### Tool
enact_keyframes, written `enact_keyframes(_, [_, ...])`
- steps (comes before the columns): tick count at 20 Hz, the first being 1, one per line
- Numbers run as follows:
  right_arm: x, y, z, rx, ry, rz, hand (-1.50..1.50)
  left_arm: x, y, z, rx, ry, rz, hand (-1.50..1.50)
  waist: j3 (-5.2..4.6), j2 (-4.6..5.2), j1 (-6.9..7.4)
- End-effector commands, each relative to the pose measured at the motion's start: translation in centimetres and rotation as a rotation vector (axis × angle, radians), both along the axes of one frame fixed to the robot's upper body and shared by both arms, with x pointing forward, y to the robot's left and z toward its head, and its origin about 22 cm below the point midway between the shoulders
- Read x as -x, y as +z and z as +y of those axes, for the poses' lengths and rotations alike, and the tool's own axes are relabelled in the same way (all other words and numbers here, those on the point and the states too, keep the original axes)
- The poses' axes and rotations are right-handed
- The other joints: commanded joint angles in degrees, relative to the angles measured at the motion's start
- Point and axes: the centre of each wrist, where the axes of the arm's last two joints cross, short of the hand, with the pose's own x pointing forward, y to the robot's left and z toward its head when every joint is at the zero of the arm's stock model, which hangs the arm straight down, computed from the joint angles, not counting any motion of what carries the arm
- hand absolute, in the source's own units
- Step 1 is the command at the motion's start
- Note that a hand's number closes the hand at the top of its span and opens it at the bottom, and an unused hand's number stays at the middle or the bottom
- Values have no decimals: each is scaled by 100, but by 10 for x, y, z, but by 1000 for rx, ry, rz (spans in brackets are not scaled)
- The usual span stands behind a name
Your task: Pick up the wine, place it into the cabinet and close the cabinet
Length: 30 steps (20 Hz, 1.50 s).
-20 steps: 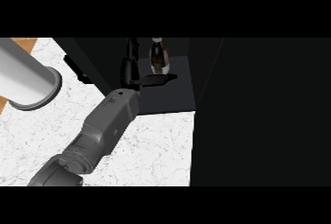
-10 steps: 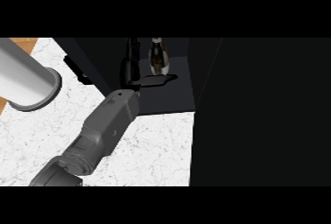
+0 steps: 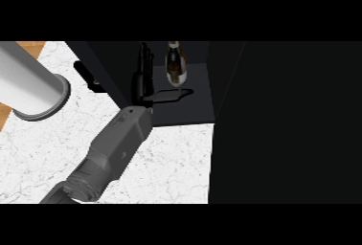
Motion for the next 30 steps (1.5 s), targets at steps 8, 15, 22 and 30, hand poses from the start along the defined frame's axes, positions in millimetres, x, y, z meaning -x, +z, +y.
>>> enact_keyframes(8, [28,11,-18,-7,-69,-16,-150,71,-19,-39,30,-35,62,-150,0,-51,332])
enact_keyframes(15, [35,9,-23,12,-50,-29,-150,139,-21,-70,13,-49,21,-150,-1,-36,339])
enact_keyframes(22, [20,-2,-25,3,-51,-23,-150,179,8,-65,81,-50,-1,-150,2,-26,400])
enact_keyframes(30, [33,10,-28,2,-62,-18,-150,215,37,-41,96,24,-11,-150,0,-28,388])
